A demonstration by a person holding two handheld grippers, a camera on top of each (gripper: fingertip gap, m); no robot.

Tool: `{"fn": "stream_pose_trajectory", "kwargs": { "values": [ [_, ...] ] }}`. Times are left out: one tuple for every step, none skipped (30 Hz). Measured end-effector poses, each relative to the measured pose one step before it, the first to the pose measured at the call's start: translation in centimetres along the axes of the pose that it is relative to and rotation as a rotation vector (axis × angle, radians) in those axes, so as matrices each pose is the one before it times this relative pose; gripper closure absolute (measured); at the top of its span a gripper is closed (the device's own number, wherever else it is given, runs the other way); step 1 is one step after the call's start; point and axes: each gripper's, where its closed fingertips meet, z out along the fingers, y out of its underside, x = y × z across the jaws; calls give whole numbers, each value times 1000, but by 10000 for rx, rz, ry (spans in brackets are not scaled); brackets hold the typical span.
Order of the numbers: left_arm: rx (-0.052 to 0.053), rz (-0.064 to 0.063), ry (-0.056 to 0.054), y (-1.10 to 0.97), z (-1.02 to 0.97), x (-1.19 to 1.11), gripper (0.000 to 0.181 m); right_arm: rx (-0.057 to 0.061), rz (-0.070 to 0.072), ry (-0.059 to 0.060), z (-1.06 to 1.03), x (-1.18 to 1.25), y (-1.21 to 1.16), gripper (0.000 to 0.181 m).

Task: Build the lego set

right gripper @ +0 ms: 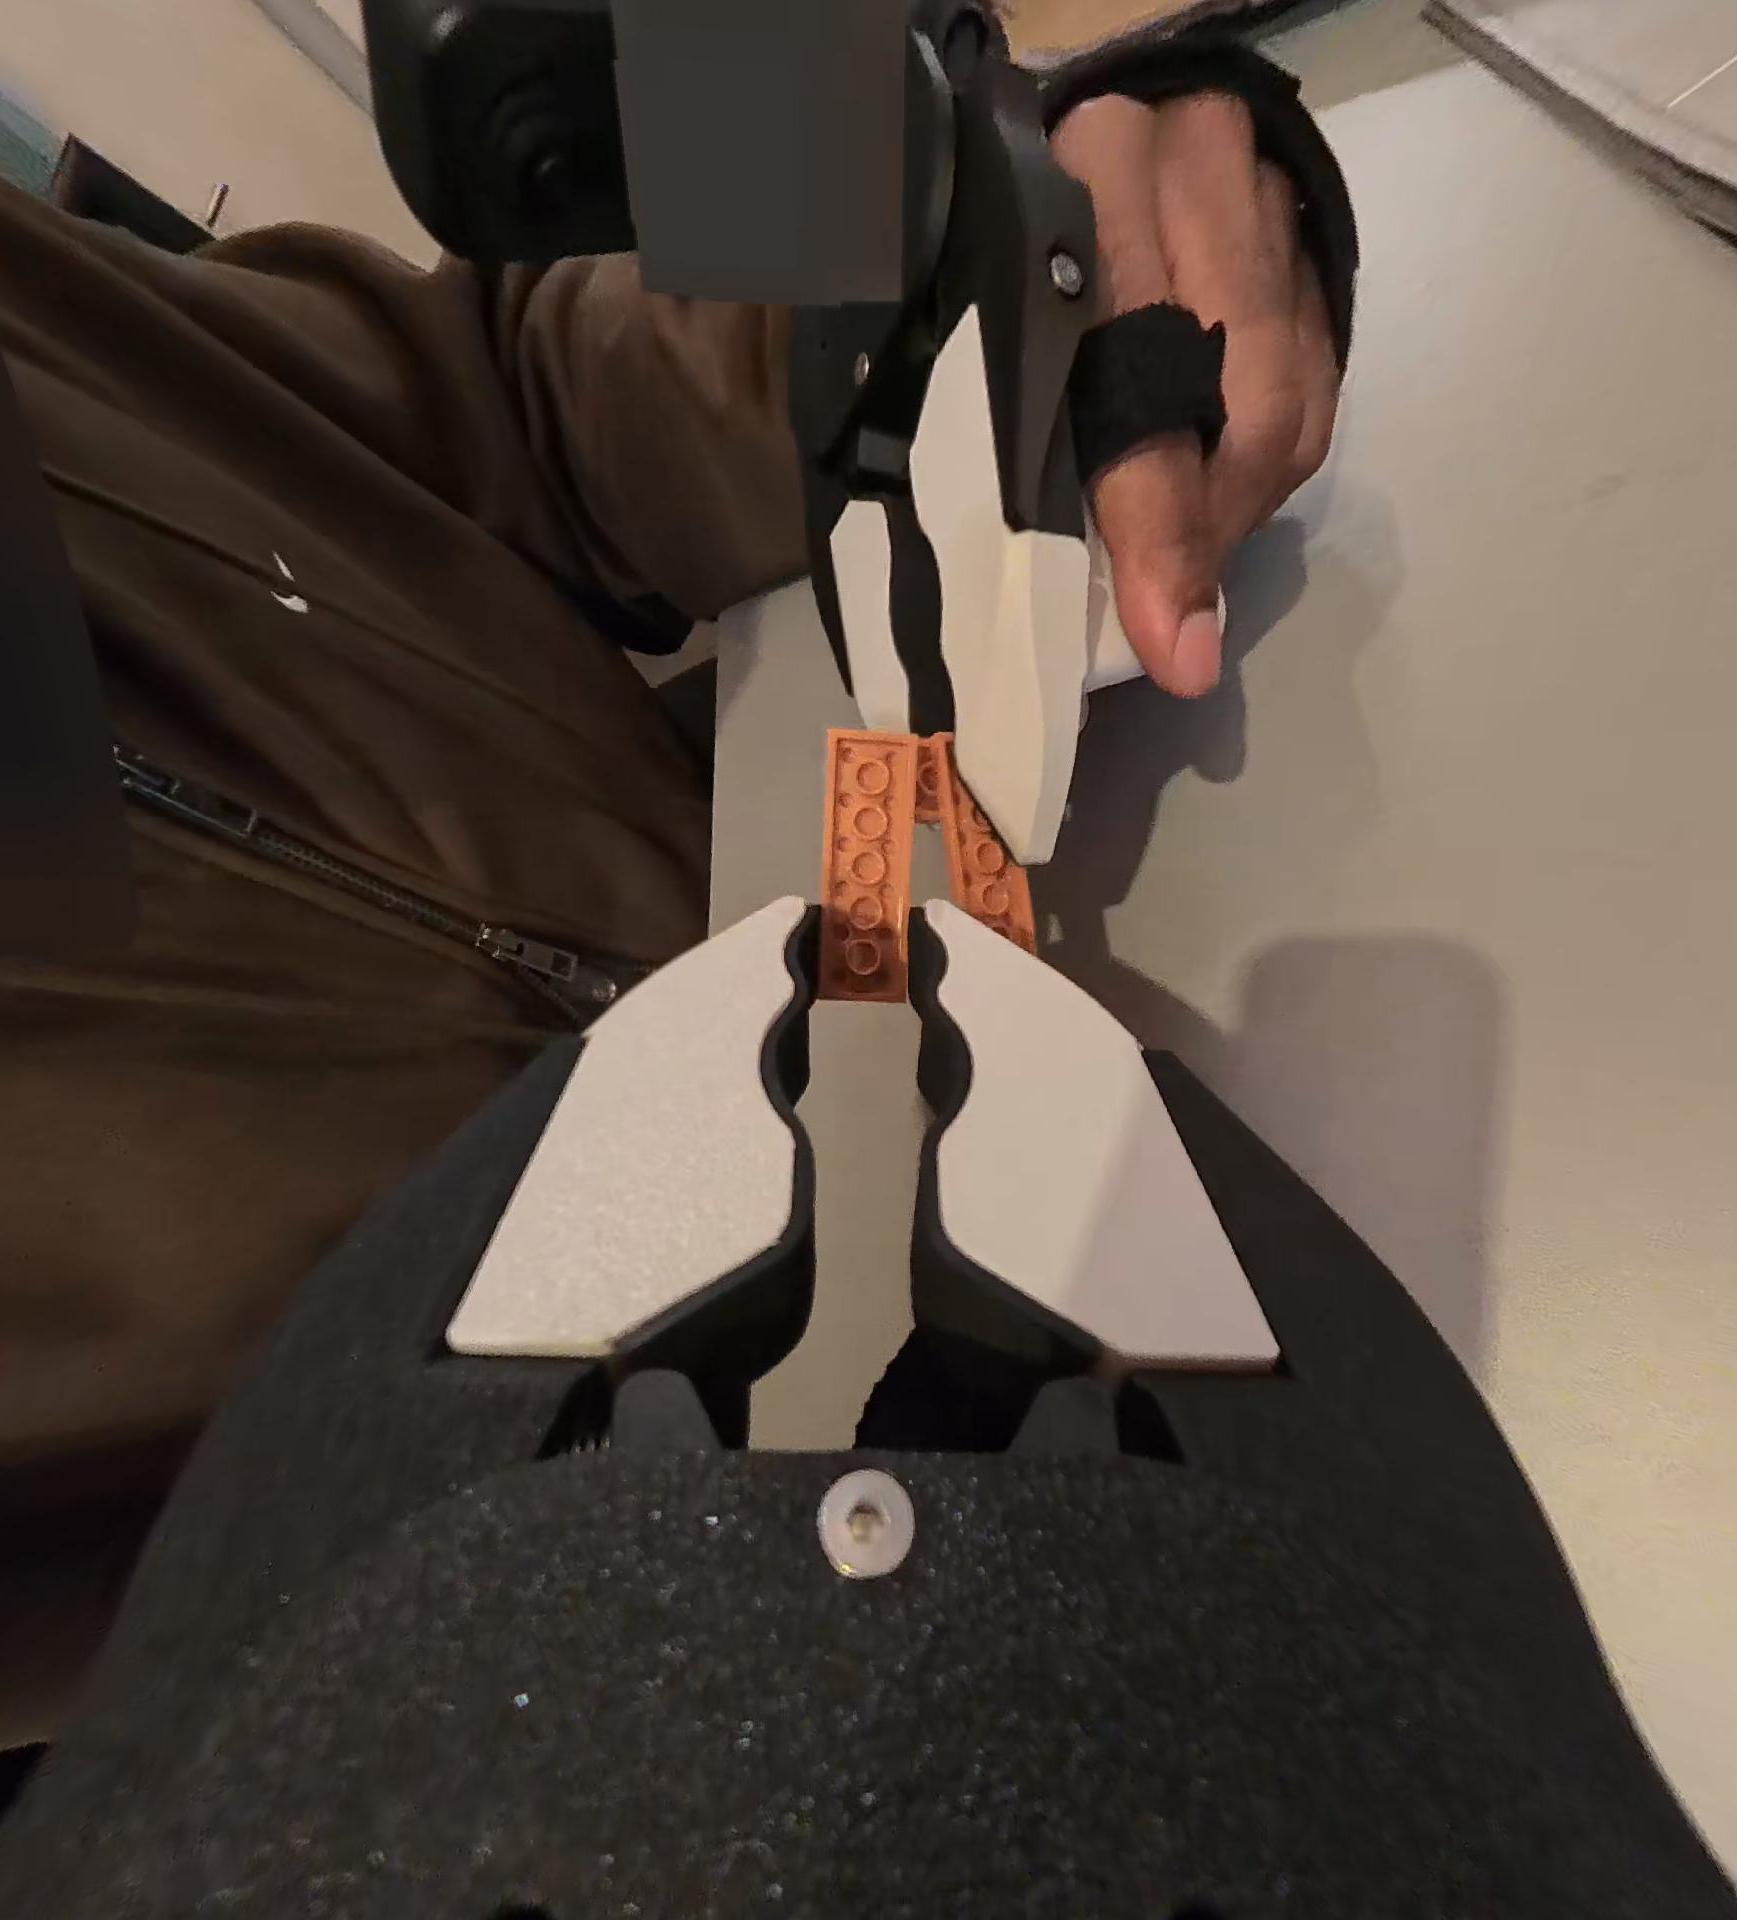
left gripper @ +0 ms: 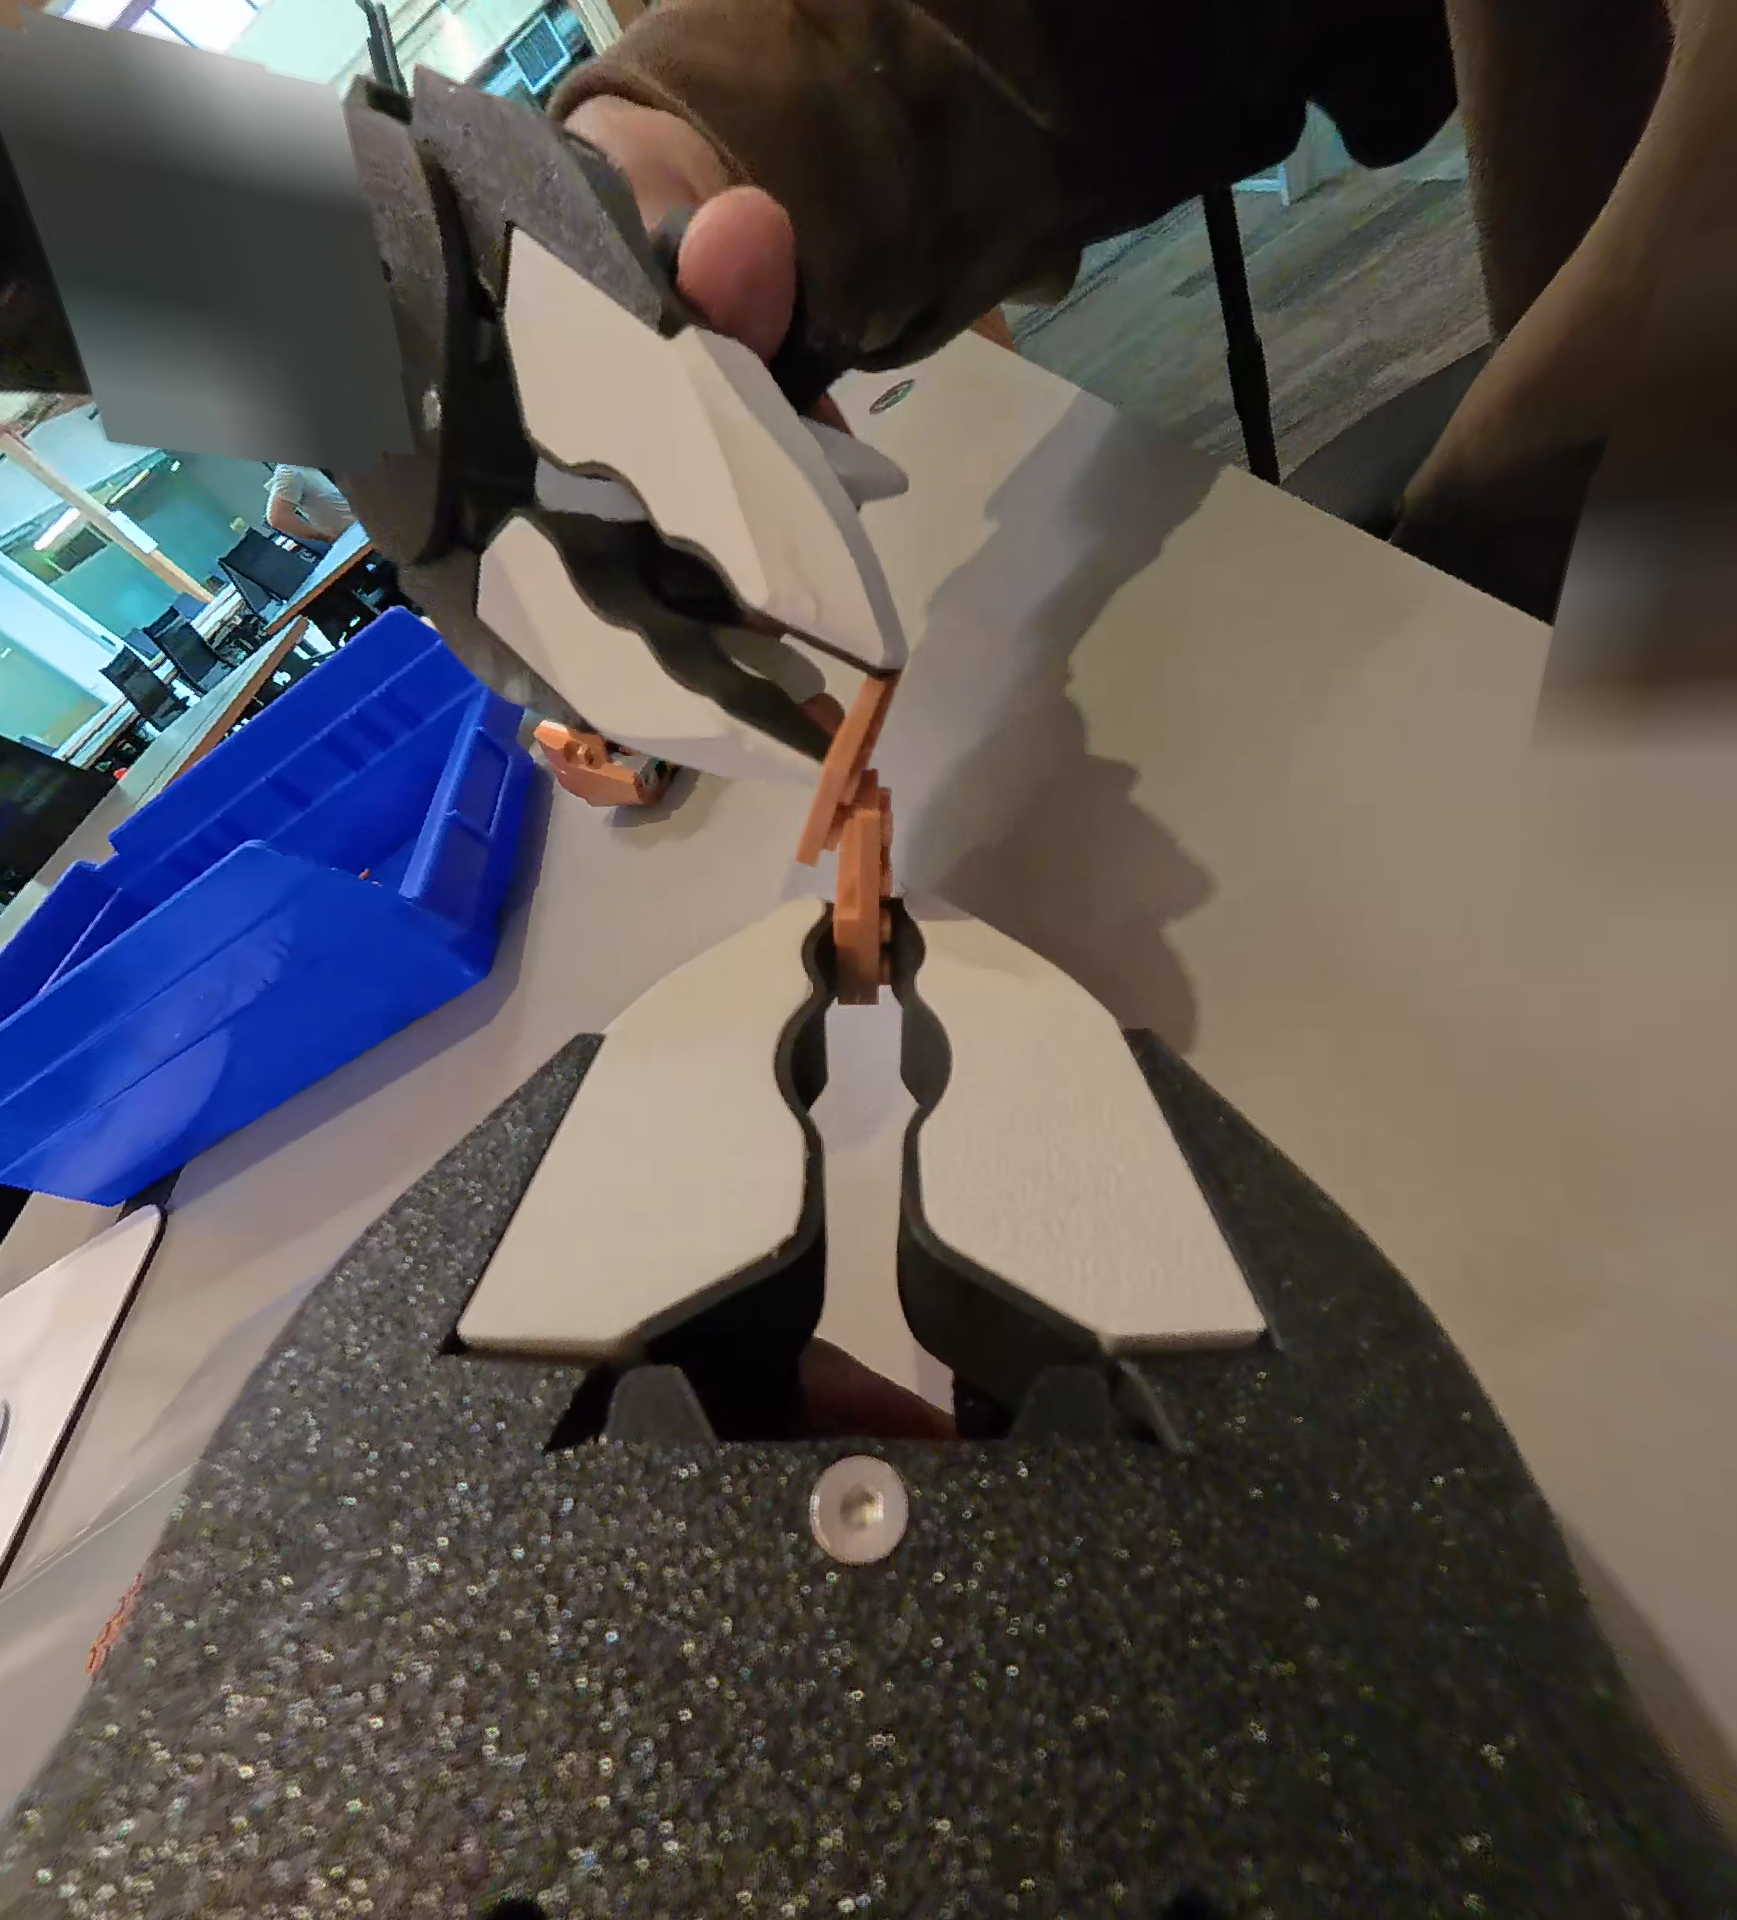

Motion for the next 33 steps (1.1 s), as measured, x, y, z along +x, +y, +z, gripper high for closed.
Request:
{"fn": "stream_pose_trajectory", "kwargs": {
  "values": [
    [-13,-1,1,23,109,53,172,-114,30,-111,63,1,18,165],
    [-10,-1,19,32,106,77,172,-135,14,-89,76,1,56,165],
    [-14,-8,41,33,93,102,172,-134,0,-72,67,25,68,165],
    [-18,2,1,35,84,50,172,-126,9,-67,53,16,80,165],
    [-13,10,-25,28,64,6,172,-121,18,-48,28,66,80,165],
    [6,1,-44,-13,30,-41,172,-108,14,-10,9,114,73,165],
    [37,1,-61,-71,10,-74,172,-93,17,1,-16,115,45,165],
    [17,16,-108,-48,-16,-155,171,-72,23,-21,-23,71,15,165],
    [-28,47,-113,32,-9,-159,171,-50,18,-15,-35,64,-23,165],
    [-34,54,-98,55,9,-121,171,-41,21,14,-10,88,-22,165],
    [-47,63,-96,74,10,-114,172,-47,25,10,-5,76,-2,165],
    [-36,59,-82,49,32,-84,172,-46,23,-7,9,51,23,165],
    [-24,65,-68,15,33,-56,172,-33,27,-24,0,47,37,165],
    [-25,65,-65,20,24,-56,171,-13,36,-31,-18,38,16,165],
    [-15,47,-57,7,28,-50,171,-5,45,-17,-34,69,22,165],
    [21,15,-35,-36,19,-27,171,-10,44,30,-29,156,46,165],
    [44,-3,-63,-87,11,-82,171,-9,45,3,-23,110,51,165],
    [-28,12,-82,27,38,-109,170,7,35,-44,-17,33,27,165],
    [-24,23,-37,46,27,-31,170,-9,18,-5,3,55,44,165],
    [-35,26,-32,66,35,-23,169,-34,6,1,28,45,64,165],
    [-9,24,-27,31,33,-6,169,-30,3,-16,27,24,45,165],
    [10,-10,-20,-4,32,-5,169,-18,11,-29,31,26,42,165],
    [-3,-9,-22,24,29,-27,168,-14,19,-34,28,42,27,165],
    [-16,26,-50,40,28,-37,168,-19,16,-29,38,52,38,165],
    [-11,22,-23,18,27,-10,167,-22,16,-34,46,59,52,165],
    [-21,12,-17,47,45,8,167,-17,23,-45,47,34,54,165],
    [-5,-5,-16,42,35,7,167,-14,15,-32,43,50,45,165],
    [12,11,-34,3,25,-13,167,-11,8,-35,45,20,23,165],
    [10,30,-31,-6,17,-4,167,-16,4,-46,42,-8,31,165],
    [5,36,-7,-29,14,10,167,-24,-4,-39,35,-24,24,165],
    [-2,35,-3,-32,0,16,167,-24,1,-43,33,-20,30,165],
    [14,38,-11,-42,0,12,166,-25,4,-48,23,-38,12,165],
    [12,42,-15,-41,12,2,166,-31,0,-40,16,-29,29,165]
  ]
}}
